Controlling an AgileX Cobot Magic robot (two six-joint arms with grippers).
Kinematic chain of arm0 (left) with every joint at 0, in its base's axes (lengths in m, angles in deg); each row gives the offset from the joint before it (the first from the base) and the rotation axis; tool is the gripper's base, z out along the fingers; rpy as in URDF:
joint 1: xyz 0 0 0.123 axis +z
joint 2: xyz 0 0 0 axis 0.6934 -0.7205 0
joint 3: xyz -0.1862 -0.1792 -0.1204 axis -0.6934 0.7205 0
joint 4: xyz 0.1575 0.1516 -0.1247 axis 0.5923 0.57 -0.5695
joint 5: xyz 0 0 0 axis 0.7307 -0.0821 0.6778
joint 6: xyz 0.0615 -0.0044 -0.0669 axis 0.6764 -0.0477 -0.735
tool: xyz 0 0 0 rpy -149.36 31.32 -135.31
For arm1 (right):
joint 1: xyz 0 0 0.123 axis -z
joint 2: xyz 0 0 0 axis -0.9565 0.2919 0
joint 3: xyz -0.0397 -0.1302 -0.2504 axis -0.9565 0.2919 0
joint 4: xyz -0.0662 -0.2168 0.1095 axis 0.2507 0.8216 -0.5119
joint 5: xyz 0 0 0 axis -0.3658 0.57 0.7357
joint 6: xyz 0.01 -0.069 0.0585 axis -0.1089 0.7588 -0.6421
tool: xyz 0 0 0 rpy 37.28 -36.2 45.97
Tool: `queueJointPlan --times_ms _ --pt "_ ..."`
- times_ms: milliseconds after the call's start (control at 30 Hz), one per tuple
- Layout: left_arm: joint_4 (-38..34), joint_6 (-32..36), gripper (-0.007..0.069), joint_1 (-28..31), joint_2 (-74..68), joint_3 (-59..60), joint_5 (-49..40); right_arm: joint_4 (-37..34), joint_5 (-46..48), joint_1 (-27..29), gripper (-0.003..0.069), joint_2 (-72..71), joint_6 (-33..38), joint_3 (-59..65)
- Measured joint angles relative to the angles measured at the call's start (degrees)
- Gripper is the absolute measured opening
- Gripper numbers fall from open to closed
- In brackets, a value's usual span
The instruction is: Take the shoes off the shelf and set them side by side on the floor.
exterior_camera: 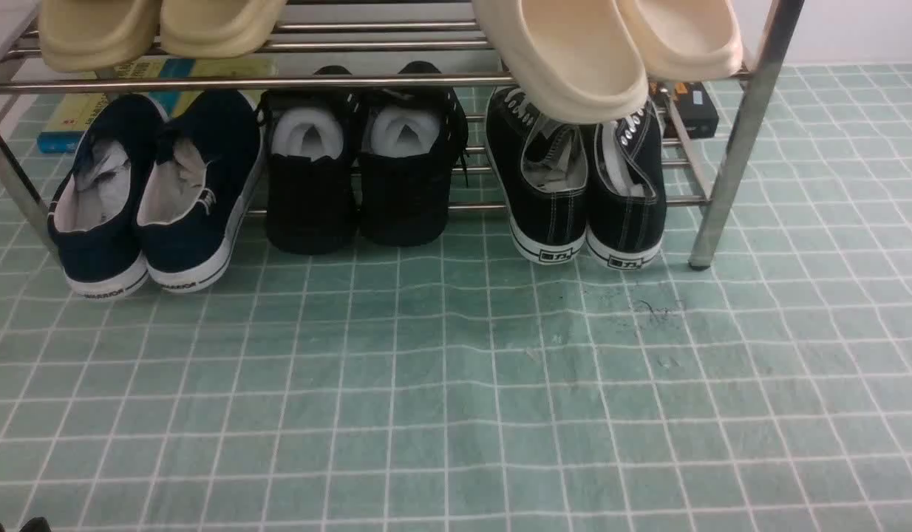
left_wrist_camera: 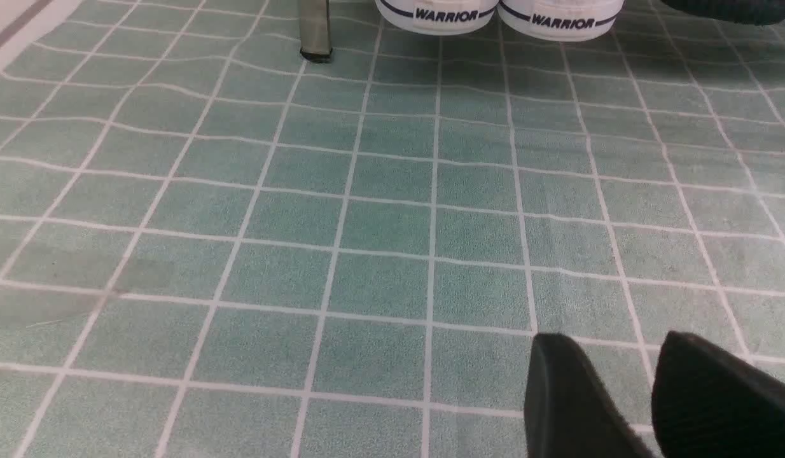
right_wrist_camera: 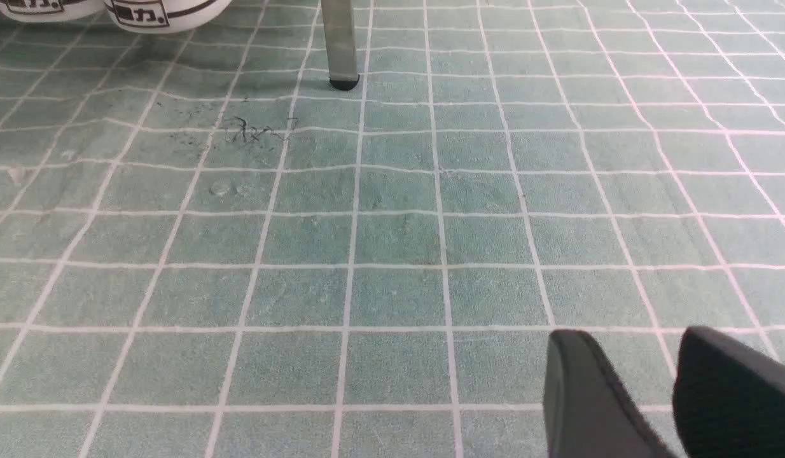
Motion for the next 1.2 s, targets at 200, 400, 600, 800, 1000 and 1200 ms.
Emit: queueJointPlan --times_ms 200,400,600,800,1000,1200 --pt "0.00 0.00 0.0239 0.00 0.00 0.00 0.00 0.00 0.00 0.00 0.0239 0.00 0.00 0.00" --pt "0.00 0.00 0.0239 0.00 0.00 0.00 0.00 0.00 0.00 0.00 0.0239 0.00 0.00 0.00" --pt "0.00 0.00 0.0239 0.00 0.00 0.00 0.00 0.00 0.00 0.00 0.0239 0.00 0.00 0.00" --pt "0.00 0.00 0.0239 0.00 0.00 0.00 0.00 0.00 0.00 0.00 0.0239 0.00 0.00 0.00" --pt "0.00 0.00 0.0239 0.00 0.00 0.00 0.00 1.07 0.00 0.00 0.0239 0.00 0.00 0.00" --pt "0.00 0.00 0.0239 0.00 0.00 0.00 0.00 -0.17 -0.12 0.00 0.0239 0.00 -0.84 0.00"
